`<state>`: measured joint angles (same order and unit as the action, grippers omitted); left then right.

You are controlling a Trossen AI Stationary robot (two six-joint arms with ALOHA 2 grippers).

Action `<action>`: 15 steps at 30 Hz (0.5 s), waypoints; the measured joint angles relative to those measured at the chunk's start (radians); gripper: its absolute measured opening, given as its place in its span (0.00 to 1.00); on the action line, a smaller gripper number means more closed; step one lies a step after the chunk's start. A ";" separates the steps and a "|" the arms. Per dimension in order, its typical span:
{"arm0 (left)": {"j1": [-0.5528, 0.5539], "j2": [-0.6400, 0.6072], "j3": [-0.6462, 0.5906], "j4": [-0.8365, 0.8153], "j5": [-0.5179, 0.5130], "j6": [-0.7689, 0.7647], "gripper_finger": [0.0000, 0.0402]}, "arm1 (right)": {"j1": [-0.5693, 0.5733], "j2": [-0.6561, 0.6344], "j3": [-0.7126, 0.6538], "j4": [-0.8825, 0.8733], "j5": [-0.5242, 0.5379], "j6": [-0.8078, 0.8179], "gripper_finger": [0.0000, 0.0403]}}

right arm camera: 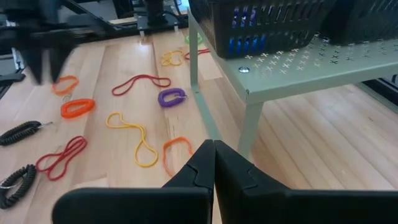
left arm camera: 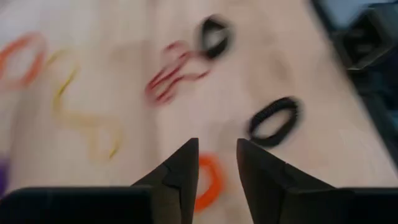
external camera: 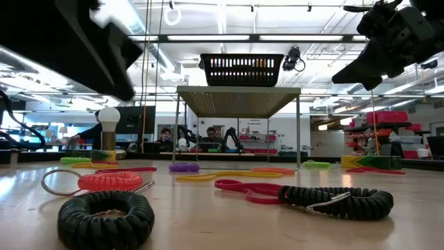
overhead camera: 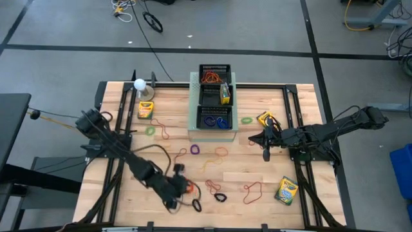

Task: Pick & Place Office Desk Supplies
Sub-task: Put the left black spring keychain into the bottom black bin on the shelf

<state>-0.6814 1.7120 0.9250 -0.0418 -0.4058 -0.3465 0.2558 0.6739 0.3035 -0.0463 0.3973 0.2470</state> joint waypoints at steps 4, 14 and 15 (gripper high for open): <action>-0.049 0.092 0.103 0.001 0.034 0.181 0.30 | 0.000 0.000 0.000 -0.001 -0.001 0.000 0.02; -0.071 0.271 0.218 -0.002 0.038 0.354 0.30 | 0.000 0.000 0.000 -0.002 -0.001 0.000 0.02; -0.067 0.283 0.227 -0.001 0.040 0.360 0.30 | 0.000 0.000 0.000 -0.002 -0.001 0.000 0.02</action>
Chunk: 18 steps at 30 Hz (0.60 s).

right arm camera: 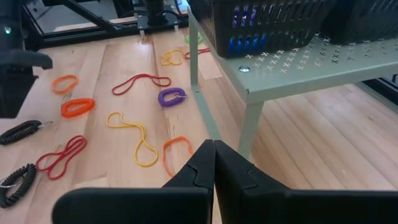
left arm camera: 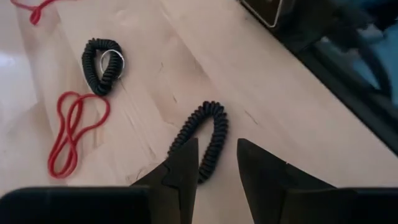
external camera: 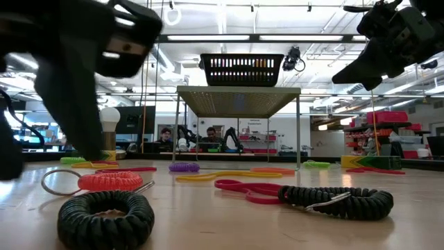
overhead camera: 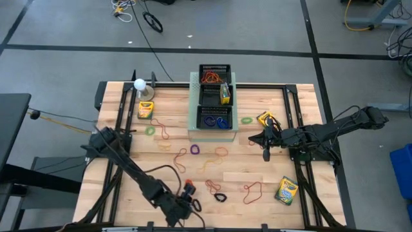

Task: Pick & Place Office Desk Supplies
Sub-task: Put the left black spring keychain into the bottom black bin on the shelf

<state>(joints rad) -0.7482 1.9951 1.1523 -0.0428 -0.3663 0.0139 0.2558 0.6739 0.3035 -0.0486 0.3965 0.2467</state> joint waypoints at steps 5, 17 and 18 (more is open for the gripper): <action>0.028 0.036 0.023 0.001 0.000 0.001 0.30 | 0.000 0.000 0.000 0.000 0.000 0.000 0.02; 0.063 0.037 0.024 -0.045 0.134 -0.044 0.19 | 0.000 0.000 0.000 0.000 0.001 0.000 0.02; 0.062 0.038 0.024 -0.048 0.135 -0.043 0.19 | 0.000 0.000 0.000 0.000 0.001 0.000 0.02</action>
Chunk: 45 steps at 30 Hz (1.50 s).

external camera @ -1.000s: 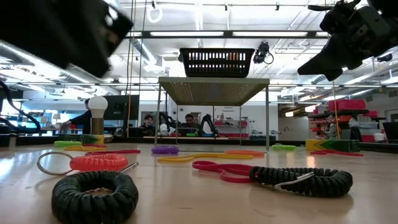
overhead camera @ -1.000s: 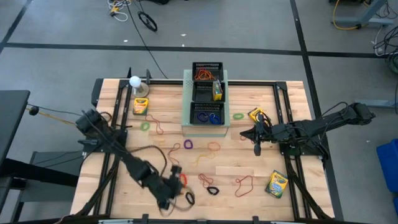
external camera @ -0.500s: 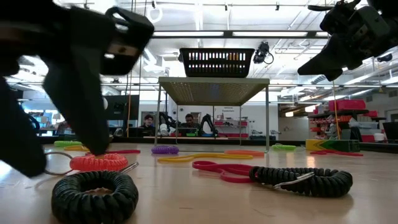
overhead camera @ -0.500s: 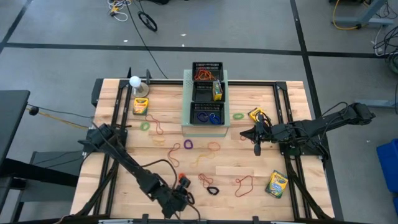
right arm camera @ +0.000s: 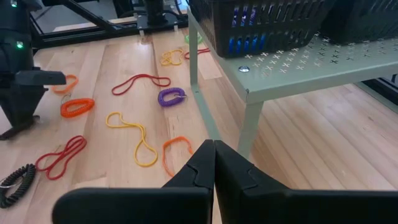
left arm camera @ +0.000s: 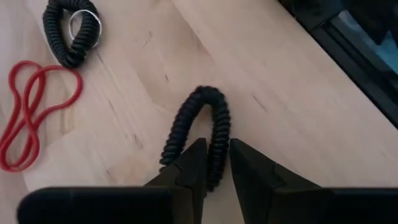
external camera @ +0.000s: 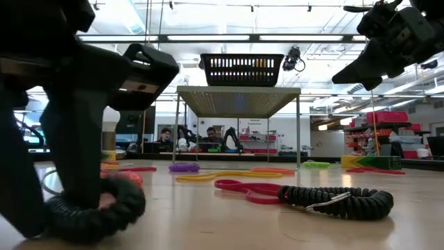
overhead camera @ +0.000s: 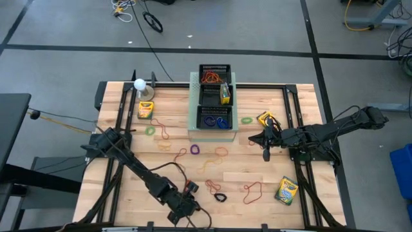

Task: Pick & Place Office Desk Supplies
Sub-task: Put the left black spring keychain into the bottom black bin on the shelf

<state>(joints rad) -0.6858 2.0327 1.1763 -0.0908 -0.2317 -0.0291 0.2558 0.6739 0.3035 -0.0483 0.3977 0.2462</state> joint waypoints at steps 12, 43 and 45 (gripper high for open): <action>0.020 0.000 0.000 -0.005 -0.030 -0.012 0.14 | 0.000 0.000 0.000 0.000 0.000 0.000 0.02; 0.480 -0.632 -0.001 -0.149 -0.162 -0.106 0.03 | 0.000 0.000 0.000 0.007 -0.001 0.000 0.02; 0.549 -0.622 -0.001 -0.145 -0.079 -0.113 0.03 | 0.000 0.000 0.000 0.007 -0.001 0.000 0.02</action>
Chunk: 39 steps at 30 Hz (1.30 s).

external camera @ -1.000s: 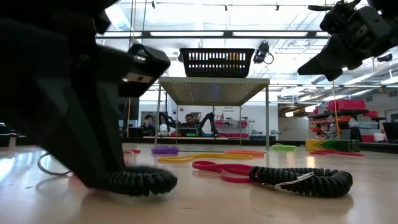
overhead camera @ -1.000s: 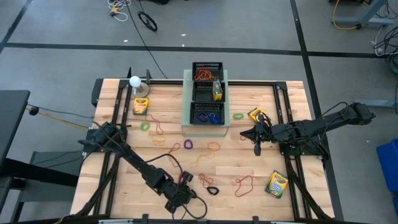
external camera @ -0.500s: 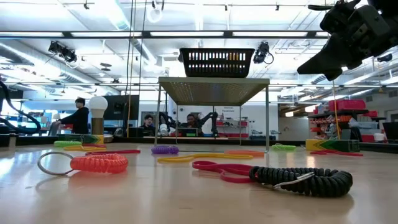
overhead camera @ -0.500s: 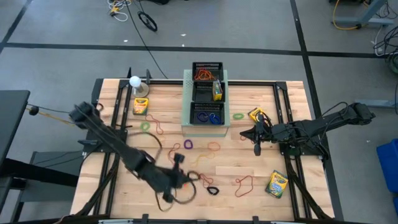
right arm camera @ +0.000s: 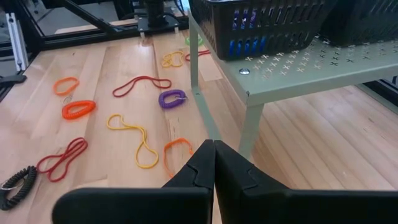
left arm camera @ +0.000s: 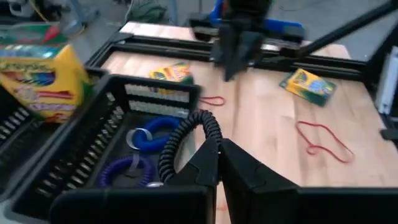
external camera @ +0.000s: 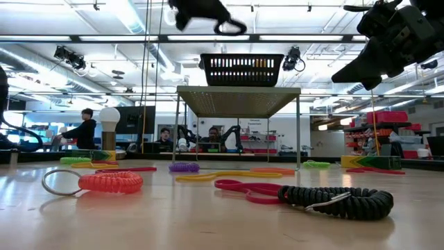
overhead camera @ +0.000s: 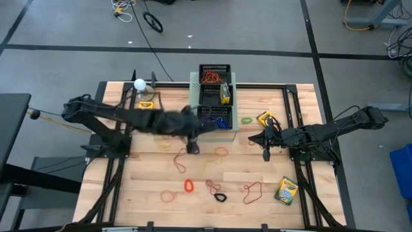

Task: Pick & Place Office Desk Supplies
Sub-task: Put the left black spring keychain into the bottom black bin on the shelf, then put the yellow rubber band into the top black bin on the shelf

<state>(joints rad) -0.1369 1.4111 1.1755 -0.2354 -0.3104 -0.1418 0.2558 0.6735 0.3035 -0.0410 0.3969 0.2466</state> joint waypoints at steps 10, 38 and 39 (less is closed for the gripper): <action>0.164 0.034 0.001 0.008 0.112 0.030 0.04 | 0.000 0.000 0.000 -0.002 0.000 0.000 0.02; -0.077 -0.081 0.077 -0.316 0.044 0.222 0.18 | 0.000 0.000 0.000 -0.008 0.000 0.000 0.02; -0.110 -0.101 0.066 -0.334 0.017 0.203 0.15 | 0.000 0.000 0.000 -0.008 0.000 0.000 0.02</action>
<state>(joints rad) -0.2473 1.3102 1.2416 -0.5693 -0.2935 0.0611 0.2555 0.6735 0.3035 -0.0490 0.3969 0.2462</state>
